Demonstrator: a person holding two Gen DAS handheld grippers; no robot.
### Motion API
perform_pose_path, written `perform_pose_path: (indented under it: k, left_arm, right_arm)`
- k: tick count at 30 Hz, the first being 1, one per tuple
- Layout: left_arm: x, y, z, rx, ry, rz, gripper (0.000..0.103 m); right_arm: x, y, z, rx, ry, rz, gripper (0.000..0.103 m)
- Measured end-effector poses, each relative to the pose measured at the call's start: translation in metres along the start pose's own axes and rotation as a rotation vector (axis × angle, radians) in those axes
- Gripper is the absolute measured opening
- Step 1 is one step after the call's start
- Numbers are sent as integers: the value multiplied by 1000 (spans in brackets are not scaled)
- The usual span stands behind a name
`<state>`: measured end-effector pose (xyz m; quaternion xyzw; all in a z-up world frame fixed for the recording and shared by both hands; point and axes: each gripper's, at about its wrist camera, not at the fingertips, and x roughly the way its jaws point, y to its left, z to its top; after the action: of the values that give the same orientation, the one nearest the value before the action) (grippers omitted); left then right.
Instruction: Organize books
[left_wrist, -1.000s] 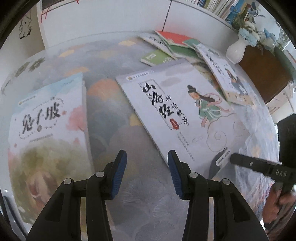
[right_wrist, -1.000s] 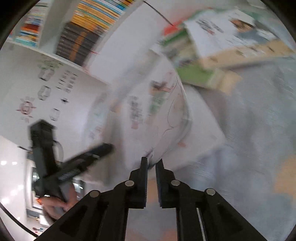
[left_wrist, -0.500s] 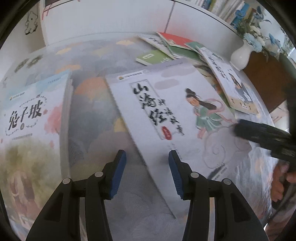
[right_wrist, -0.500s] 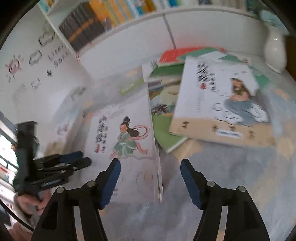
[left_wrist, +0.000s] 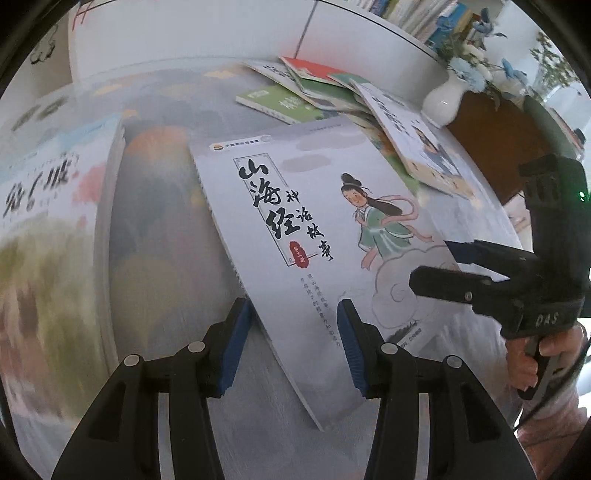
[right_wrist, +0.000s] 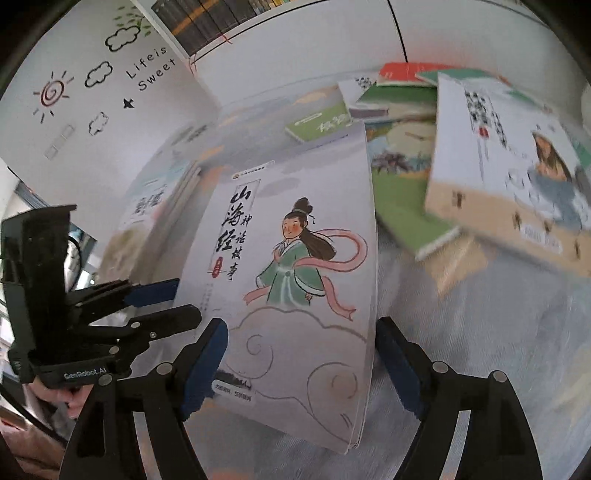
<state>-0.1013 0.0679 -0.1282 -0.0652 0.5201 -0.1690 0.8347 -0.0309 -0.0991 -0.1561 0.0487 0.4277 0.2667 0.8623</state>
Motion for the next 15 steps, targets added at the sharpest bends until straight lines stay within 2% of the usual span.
perform_pose_path:
  k: [6,9,12,15]
  left_arm:
    - [-24,-8,-47,3,7,-15,45]
    - [-30,-1,-55,-28,2,-22,47]
    - [-27,2,-52,-39,2,-25,47]
    - [-23,1,-46,-19,0,-14,49]
  right_arm:
    - [-19,19,-43,13,45,65,81]
    - [-27,21,-59,-17,85,101,80]
    - [-26,10,-56,-37,90,99,75]
    - [-21,-9,-44,13,96,201,75]
